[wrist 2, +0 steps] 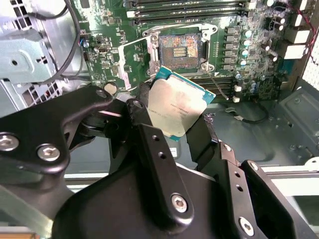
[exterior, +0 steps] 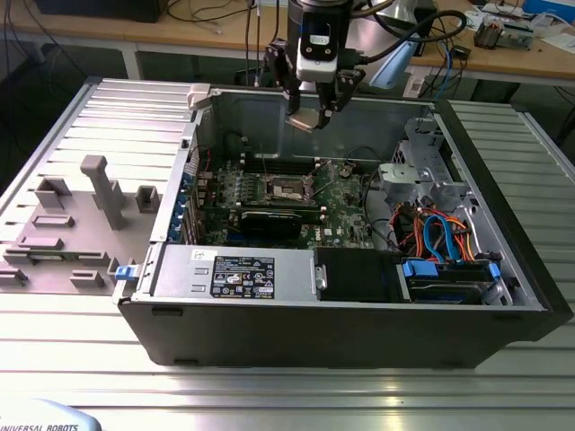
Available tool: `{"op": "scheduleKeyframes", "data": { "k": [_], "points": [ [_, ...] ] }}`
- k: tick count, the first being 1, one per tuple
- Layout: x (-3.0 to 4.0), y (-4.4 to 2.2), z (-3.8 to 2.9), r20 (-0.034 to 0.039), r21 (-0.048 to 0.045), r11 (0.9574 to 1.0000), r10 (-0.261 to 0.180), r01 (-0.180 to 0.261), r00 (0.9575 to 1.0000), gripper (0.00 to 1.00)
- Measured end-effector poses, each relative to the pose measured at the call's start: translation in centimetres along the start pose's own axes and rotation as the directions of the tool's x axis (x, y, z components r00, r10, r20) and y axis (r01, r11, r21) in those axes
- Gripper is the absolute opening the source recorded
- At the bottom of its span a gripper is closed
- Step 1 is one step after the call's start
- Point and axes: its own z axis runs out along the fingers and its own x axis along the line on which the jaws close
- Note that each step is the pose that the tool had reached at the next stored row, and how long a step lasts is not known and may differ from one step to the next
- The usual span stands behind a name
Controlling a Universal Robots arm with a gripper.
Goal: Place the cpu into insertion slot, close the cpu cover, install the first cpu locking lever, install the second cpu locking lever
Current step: 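Place the cpu into insertion slot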
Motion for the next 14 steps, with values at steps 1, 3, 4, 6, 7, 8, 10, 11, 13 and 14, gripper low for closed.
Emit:
{"op": "scheduleKeyframes", "data": {
  "k": [1,3,4,6,7,8,10,11,13,14],
  "points": [
    [0.00,0.00,0.01,0.0015,-0.0005,0.9999,0.017,-0.017,0.9999,0.54],
    [0.00,0.00,0.03,0.0049,-0.0013,0.9985,0.055,-0.055,0.9985,0.54],
    [0.00,0.00,0.04,0.0059,-0.0016,0.9978,0.067,-0.067,0.9978,0.54],
    [0.00,0.00,0.05,0.0079,-0.0022,0.9959,0.090,-0.090,0.9959,0.54],
    [0.00,0.00,0.05,0.0088,-0.0024,0.9950,0.100,-0.100,0.9950,0.54],
    [0.00,0.00,0.05,0.0091,-0.0025,0.9947,0.103,-0.103,0.9946,0.54],
    [0.00,0.00,0.05,0.0093,-0.0026,0.9945,0.105,-0.105,0.9944,0.54],
    [0.00,0.00,0.05,0.0093,-0.0026,0.9944,0.105,-0.105,0.9944,0.54],
    [0.00,0.00,0.05,0.0093,-0.0026,0.9944,0.105,-0.105,0.9944,0.54],
    [0.00,0.00,0.05,0.0093,-0.0026,0.9944,0.105,-0.105,0.9944,0.54]
  ]
}}
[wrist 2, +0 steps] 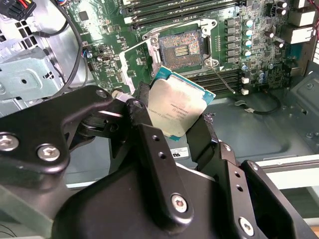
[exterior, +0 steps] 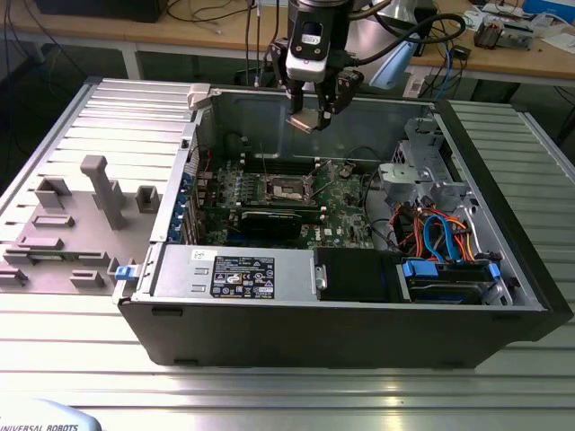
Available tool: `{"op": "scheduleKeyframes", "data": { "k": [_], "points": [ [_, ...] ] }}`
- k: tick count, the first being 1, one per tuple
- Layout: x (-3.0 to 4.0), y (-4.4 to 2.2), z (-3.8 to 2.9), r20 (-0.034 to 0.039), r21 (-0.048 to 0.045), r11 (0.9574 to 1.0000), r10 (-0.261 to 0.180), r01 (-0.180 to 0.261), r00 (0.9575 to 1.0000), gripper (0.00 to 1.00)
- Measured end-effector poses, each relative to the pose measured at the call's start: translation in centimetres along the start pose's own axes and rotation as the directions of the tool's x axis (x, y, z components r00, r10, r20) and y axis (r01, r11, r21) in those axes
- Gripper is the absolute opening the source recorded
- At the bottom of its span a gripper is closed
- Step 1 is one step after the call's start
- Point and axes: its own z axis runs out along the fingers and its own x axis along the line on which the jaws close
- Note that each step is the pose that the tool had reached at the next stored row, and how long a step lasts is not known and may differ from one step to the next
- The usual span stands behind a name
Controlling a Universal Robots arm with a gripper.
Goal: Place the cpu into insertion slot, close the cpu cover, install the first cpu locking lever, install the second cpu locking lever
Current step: 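Place the cpu into insertion slot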
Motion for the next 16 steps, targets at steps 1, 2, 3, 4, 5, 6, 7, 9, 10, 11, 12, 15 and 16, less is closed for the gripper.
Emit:
{"op": "scheduleKeyframes", "data": {
  "k": [1,2,3,4,5,6,7,9,10,11,12,15,16],
  "points": [
    [0.00,0.00,0.00,0.0000,0.0001,1.0000,0.000,0.000,1.0000,0.54],
    [0.00,0.00,0.00,0.0000,0.0000,1.0000,0.000,0.000,1.0000,0.54],
    [0.00,0.00,0.00,0.0000,0.0000,1.0000,0.000,0.000,1.0000,0.54],
    [0.00,0.00,0.00,0.0000,0.0001,1.0000,0.000,0.000,1.0000,0.54],
    [0.00,0.00,0.00,0.0000,0.0000,1.0000,0.000,0.000,1.0000,0.54],
    [0.00,0.00,0.00,0.0000,0.0000,1.0000,0.000,0.000,1.0000,0.54],
    [0.00,0.00,0.00,0.0000,0.0000,1.0000,0.000,0.000,1.0000,0.54],
    [0.00,0.00,0.00,0.0000,0.0000,1.0000,0.001,-0.001,1.0000,0.54],
    [0.00,0.00,0.00,0.0003,-0.0001,1.0000,0.004,-0.004,1.0000,0.54],
    [0.00,0.00,0.00,0.0008,-0.0002,1.0000,0.009,-0.009,1.0000,0.54],
    [0.00,0.00,0.01,0.0024,-0.0006,0.9996,0.028,-0.028,0.9996,0.54],
    [0.00,0.00,0.02,0.0059,-0.0015,0.9977,0.068,-0.068,0.9977,0.54],
    [0.00,0.00,0.02,0.0066,-0.0017,0.9972,0.074,-0.074,0.9972,0.54]
  ]
}}
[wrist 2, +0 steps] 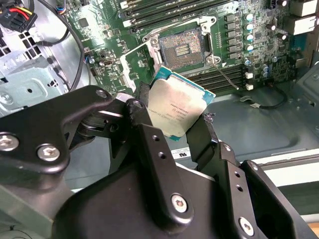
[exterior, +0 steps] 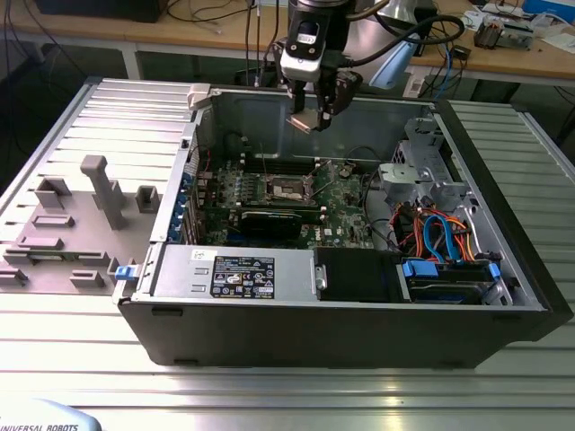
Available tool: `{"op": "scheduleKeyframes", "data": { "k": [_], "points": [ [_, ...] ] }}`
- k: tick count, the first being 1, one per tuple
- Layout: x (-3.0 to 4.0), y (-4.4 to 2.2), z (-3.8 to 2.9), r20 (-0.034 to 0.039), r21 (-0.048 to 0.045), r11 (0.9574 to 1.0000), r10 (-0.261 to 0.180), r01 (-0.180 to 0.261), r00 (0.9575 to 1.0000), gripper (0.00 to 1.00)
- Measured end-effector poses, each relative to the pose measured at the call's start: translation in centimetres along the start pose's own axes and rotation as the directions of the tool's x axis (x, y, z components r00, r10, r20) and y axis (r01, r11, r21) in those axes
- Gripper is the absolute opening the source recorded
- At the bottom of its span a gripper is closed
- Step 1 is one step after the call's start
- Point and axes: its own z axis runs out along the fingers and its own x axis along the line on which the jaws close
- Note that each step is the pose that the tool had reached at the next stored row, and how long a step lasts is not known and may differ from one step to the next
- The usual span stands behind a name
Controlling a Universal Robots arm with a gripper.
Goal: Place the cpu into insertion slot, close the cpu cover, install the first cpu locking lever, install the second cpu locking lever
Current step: 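Place the cpu into insertion slot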
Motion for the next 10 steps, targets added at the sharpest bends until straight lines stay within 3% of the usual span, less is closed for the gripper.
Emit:
{"op": "scheduleKeyframes", "data": {
  "k": [10],
  "points": [
    [0.00,0.00,0.00,0.0006,-0.0002,1.0000,0.007,-0.007,1.0000,0.54]
  ]
}}
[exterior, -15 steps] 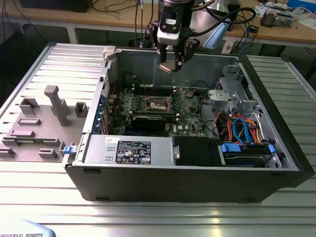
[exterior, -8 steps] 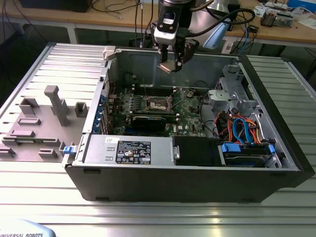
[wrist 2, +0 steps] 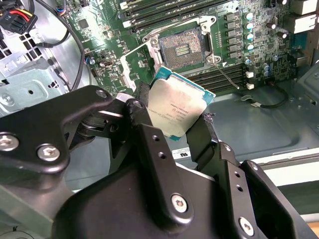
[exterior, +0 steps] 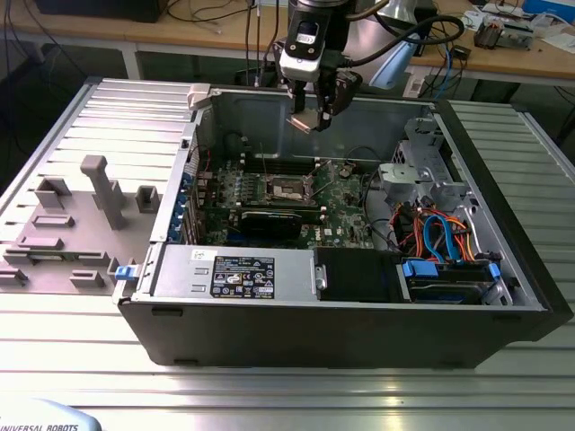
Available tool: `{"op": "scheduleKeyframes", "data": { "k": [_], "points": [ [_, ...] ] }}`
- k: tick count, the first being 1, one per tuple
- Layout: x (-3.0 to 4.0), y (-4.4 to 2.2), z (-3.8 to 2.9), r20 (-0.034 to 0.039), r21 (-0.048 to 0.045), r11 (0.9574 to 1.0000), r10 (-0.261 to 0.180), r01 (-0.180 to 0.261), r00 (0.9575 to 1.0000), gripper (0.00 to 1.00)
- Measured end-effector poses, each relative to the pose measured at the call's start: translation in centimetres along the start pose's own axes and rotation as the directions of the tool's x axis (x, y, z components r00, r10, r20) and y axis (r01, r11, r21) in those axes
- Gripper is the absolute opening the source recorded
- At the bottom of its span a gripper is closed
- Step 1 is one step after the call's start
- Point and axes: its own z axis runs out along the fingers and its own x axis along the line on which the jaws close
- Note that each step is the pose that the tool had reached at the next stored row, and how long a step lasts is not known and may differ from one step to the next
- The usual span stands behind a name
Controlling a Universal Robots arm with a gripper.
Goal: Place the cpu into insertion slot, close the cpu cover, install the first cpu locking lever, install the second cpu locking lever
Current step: 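Place the cpu into insertion slot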
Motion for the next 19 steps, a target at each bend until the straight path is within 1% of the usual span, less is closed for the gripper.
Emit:
{"op": "scheduleKeyframes", "data": {
  "k": [6,10,11,12,14,16,19],
  "points": [
    [0.01,0.00,0.00,0.0000,0.0000,1.0000,0.000,0.000,1.0000,0.54],
    [0.29,-0.30,-0.02,0.0001,0.0000,1.0000,0.000,0.000,1.0000,0.54],
    [0.29,-0.30,-0.02,0.0008,0.0000,1.0000,0.009,-0.009,1.0000,0.54],
    [0.30,-0.31,0.00,0.0029,-0.0005,0.9995,0.031,-0.031,0.9995,0.54],
    [0.30,-0.31,0.02,0.0051,-0.0013,0.9983,0.057,-0.057,0.9983,0.54],
    [0.30,-0.31,0.05,0.0081,-0.0021,0.9959,0.091,-0.091,0.9959,0.54],
    [0.50,-0.52,0.05,0.0087,-0.0024,0.9952,0.098,-0.098,0.9951,0.54]
  ]
}}
